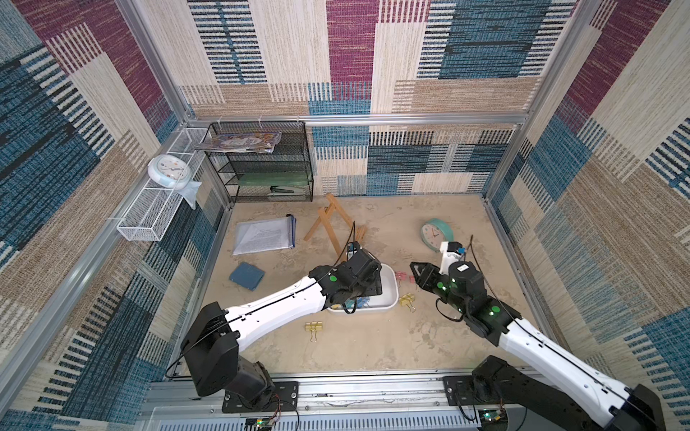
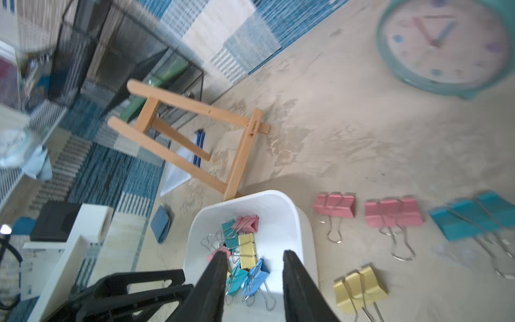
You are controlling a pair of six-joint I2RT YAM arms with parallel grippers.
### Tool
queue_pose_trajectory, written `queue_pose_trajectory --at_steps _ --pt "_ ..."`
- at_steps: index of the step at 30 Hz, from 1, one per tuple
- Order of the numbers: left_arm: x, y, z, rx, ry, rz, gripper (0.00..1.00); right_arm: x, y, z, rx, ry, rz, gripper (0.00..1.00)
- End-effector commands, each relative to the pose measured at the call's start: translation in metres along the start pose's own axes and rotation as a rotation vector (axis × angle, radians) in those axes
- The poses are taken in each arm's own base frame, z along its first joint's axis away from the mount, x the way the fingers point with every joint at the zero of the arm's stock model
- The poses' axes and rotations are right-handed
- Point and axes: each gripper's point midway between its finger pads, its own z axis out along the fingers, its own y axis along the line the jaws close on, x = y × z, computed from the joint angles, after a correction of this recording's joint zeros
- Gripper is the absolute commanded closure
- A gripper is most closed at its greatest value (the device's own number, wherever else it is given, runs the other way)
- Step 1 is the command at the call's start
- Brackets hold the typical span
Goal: Take out the binder clips from the storage box
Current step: Place the binder clip at the center of the board, then pick up the binder clip from the storage box.
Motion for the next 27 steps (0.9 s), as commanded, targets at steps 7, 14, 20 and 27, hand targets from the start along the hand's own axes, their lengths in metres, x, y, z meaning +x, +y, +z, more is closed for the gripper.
queue_pose_trajectory --at_steps 7,14,20,27 --pt "-0.002 0.044 -0.017 -0.113 -0.094 -0.061 0.28 0.085 0.021 0.052 -0.129 0.571 -0.219 0.68" --pt "0.009 0.063 -0.016 -0.131 -0.079 -0.09 0.23 0.12 0.021 0.069 -0.18 0.733 -0.175 0.66" --pt "0.005 0.066 -0.015 -0.133 -0.086 -0.097 0.15 0.139 0.014 0.08 -0.161 0.819 -0.175 0.65" --pt "0.003 0.068 -0.013 -0.139 -0.084 -0.1 0.16 0.158 0.007 0.087 -0.136 0.882 -0.16 0.61"
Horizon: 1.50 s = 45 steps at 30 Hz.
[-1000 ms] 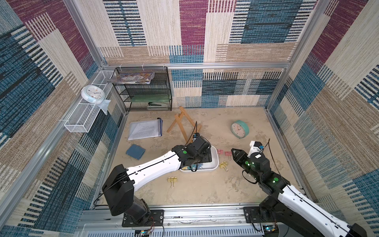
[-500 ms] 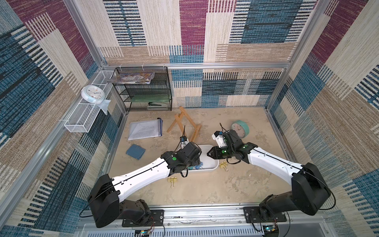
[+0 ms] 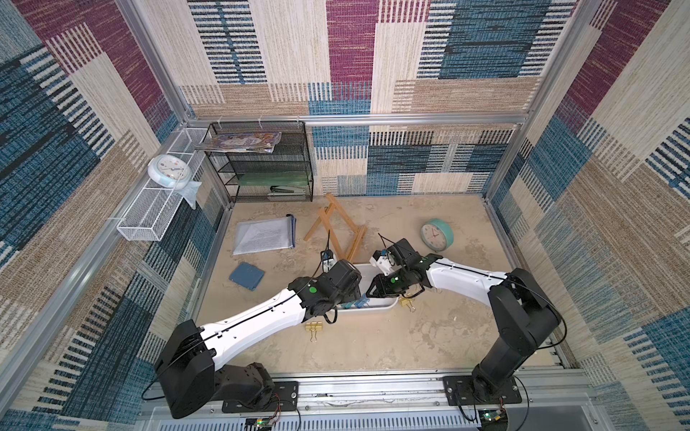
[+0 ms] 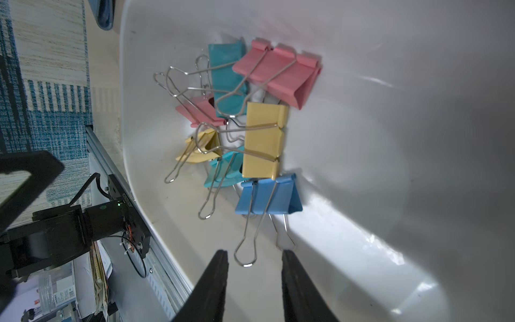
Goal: Take out the binder clips from the storage box
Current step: Pick up the binder clip from the storage box, then place the binder clip at the center of the board.
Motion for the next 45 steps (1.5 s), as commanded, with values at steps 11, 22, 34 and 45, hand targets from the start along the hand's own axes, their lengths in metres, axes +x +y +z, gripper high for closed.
queue_pose_trajectory --at_steps 11,22,34,45 --pt "-0.005 0.003 0.0 -0.011 -0.009 -0.007 0.16 0.009 0.009 0.021 -0.066 0.092 0.004 0.76" --pt "-0.005 0.005 0.001 -0.016 -0.005 -0.012 0.16 0.002 0.018 0.01 -0.058 0.063 -0.014 0.94" --pt "-0.003 0.005 0.003 -0.013 0.006 -0.019 0.16 -0.01 0.012 -0.014 0.062 0.001 -0.068 0.97" --pt "-0.008 -0.017 0.001 0.085 0.006 -0.003 0.15 -0.025 0.025 -0.061 0.09 -0.18 -0.075 1.0"
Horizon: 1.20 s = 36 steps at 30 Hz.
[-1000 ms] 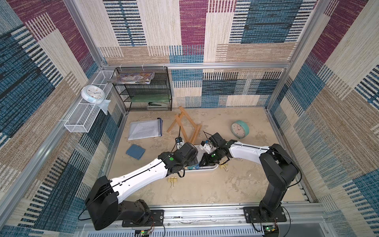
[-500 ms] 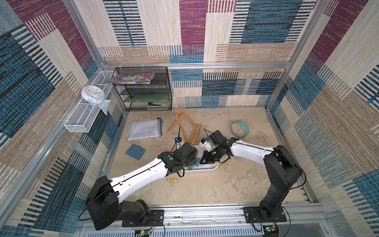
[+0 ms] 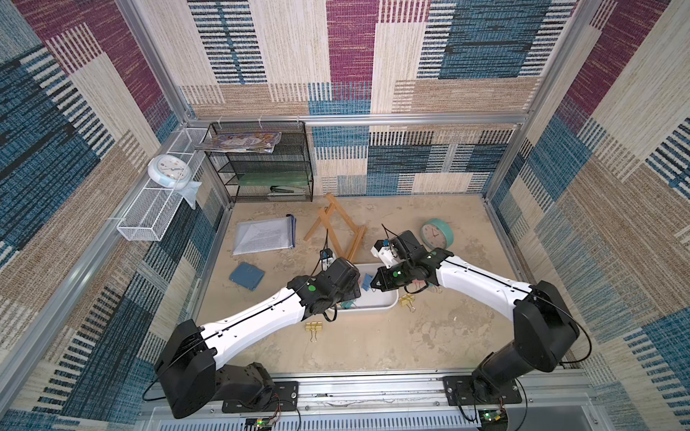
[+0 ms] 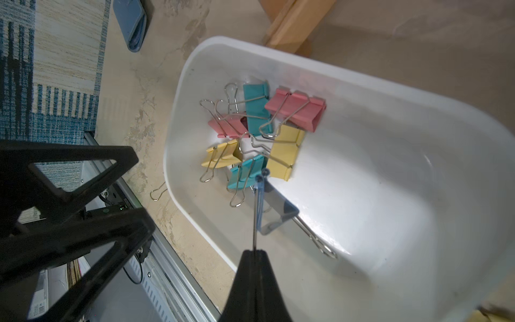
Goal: Take out the binder clips from the storage box
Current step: Place the binder clip at the center of the board.
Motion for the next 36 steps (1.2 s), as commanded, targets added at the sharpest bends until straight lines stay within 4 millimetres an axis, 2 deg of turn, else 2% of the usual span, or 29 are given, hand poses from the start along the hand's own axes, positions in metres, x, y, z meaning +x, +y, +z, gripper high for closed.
queue_pose_trajectory --at_steps 1,6,10,15,18,23,26,31,36 --pt "-0.003 -0.018 -0.001 0.076 0.005 0.017 0.15 -0.006 -0.004 -0.013 0.023 -0.063 0.026 1.0" --pt "-0.004 -0.036 0.0 0.143 0.021 0.014 0.14 -0.009 -0.01 -0.04 -0.002 -0.136 0.08 1.0" --pt "-0.004 -0.055 0.0 0.19 0.031 0.032 0.13 -0.006 -0.026 -0.066 0.019 -0.206 0.16 1.0" --pt "0.006 -0.09 0.007 0.232 0.073 0.102 0.08 0.008 -0.052 -0.093 0.032 -0.27 0.234 1.0" --pt "0.016 -0.114 0.012 0.26 0.101 0.15 0.06 0.022 -0.068 -0.102 0.032 -0.277 0.295 1.0" --pt "0.038 -0.15 0.019 0.307 0.152 0.224 0.0 0.052 -0.093 -0.097 -0.006 -0.253 0.42 1.0" --pt "0.051 -0.167 0.021 0.334 0.18 0.256 0.01 0.067 -0.107 -0.092 -0.05 -0.244 0.508 1.0" --pt "0.065 -0.18 0.026 0.347 0.22 0.286 0.01 0.077 -0.129 -0.089 -0.087 -0.268 0.607 1.0" --pt "0.068 -0.179 0.029 0.327 0.232 0.305 0.01 0.082 -0.143 -0.084 -0.108 -0.283 0.662 1.0"
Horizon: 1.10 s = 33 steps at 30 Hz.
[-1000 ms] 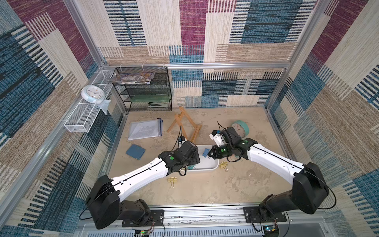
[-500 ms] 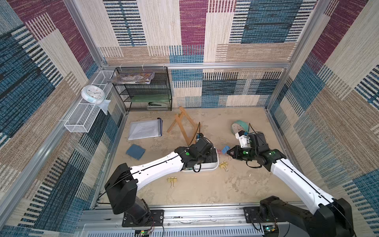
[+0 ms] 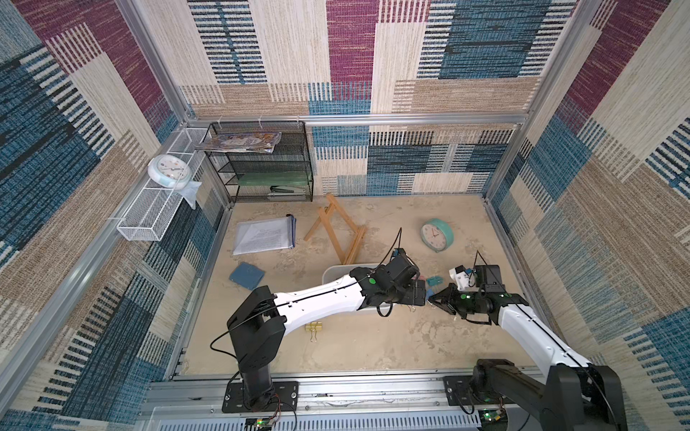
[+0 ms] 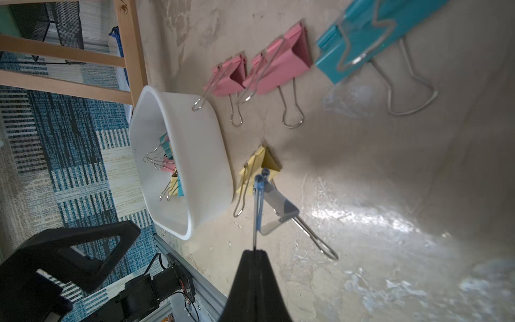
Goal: Take out the binder clips from the storage box
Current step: Place the binder clip at the center of the board.
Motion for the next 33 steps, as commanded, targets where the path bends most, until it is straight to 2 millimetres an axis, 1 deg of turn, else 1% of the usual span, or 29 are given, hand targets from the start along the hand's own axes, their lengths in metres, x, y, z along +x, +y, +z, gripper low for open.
queue_pose_trajectory --at_steps 1,4,9,17,21,23,25,27,30,33 --pt "0.004 0.003 0.0 -0.021 0.02 0.022 0.01 -0.007 0.004 0.002 -0.054 -0.016 0.003 1.0" --pt "0.003 0.005 -0.001 -0.036 0.021 0.025 0.01 -0.013 -0.005 0.003 -0.032 -0.036 0.022 1.0" --pt "0.002 0.006 -0.002 -0.044 0.019 0.027 0.01 -0.019 -0.013 0.007 -0.032 -0.039 0.055 1.0" --pt "0.003 0.013 -0.003 -0.068 0.013 0.029 0.01 -0.012 -0.014 0.016 -0.091 0.021 0.1 1.0" --pt "0.002 0.013 -0.004 -0.07 0.011 0.029 0.01 -0.01 -0.022 0.019 -0.061 0.026 0.111 1.0" --pt "0.002 0.014 -0.004 -0.074 0.01 0.029 0.01 -0.01 -0.025 0.02 -0.048 0.022 0.114 0.98" --pt "0.002 0.014 -0.005 -0.076 0.01 0.031 0.01 -0.009 -0.027 0.021 -0.041 0.029 0.113 0.91" --pt "0.002 0.016 -0.005 -0.081 0.008 0.031 0.01 -0.01 -0.03 0.021 -0.019 0.024 0.108 0.87" --pt "0.0 0.018 -0.007 -0.093 -0.001 0.035 0.01 -0.014 -0.033 0.016 0.021 0.002 0.086 0.81" --pt "-0.003 0.023 -0.011 -0.117 -0.017 0.034 0.01 -0.022 -0.029 0.008 0.053 -0.037 0.053 0.76"
